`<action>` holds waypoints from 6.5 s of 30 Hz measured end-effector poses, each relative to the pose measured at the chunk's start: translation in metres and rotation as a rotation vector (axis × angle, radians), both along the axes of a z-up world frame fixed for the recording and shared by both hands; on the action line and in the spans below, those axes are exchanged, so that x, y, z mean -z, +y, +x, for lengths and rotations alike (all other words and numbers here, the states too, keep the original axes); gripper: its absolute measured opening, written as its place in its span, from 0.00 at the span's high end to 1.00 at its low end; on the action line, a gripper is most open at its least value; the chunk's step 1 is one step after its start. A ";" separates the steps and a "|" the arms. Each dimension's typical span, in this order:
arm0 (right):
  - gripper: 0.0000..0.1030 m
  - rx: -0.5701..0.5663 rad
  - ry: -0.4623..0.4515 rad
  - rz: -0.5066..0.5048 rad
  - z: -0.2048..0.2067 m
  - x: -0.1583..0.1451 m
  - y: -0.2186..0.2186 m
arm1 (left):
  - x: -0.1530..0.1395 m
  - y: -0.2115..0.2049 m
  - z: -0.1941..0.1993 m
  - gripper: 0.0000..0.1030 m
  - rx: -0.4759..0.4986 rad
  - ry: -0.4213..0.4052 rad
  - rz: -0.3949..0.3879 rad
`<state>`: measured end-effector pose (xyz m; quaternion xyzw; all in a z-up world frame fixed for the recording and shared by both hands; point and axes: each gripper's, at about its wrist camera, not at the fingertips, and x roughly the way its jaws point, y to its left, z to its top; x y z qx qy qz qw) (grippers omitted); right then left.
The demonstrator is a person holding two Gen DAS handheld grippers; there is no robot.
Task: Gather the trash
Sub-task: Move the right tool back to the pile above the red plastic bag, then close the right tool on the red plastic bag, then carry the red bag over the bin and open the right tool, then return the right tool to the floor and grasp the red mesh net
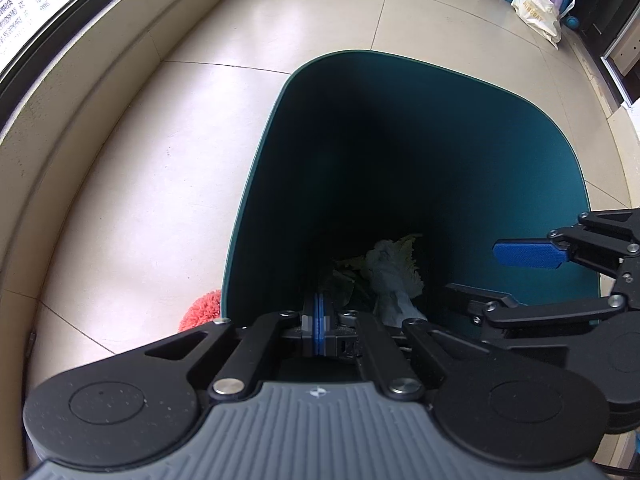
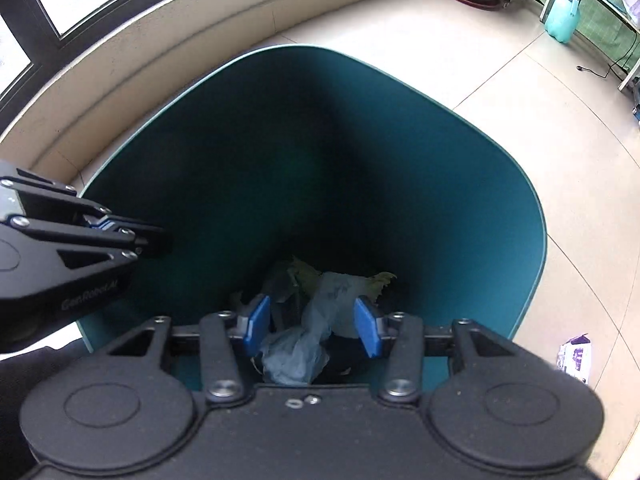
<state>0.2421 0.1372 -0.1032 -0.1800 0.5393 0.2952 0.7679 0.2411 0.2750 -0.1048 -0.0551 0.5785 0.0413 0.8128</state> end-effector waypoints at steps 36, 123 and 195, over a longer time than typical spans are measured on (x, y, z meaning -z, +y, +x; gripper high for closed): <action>0.31 0.346 0.158 0.055 -0.059 0.074 -0.202 | 0.001 -0.007 0.001 1.00 -0.009 0.008 0.032; 0.98 0.515 -0.006 -0.114 -0.027 0.020 -0.349 | 0.004 -0.011 -0.001 1.00 -0.005 0.008 0.058; 0.53 0.584 0.013 0.082 -0.003 0.017 -0.338 | 0.003 -0.011 0.001 1.00 -0.004 0.015 0.057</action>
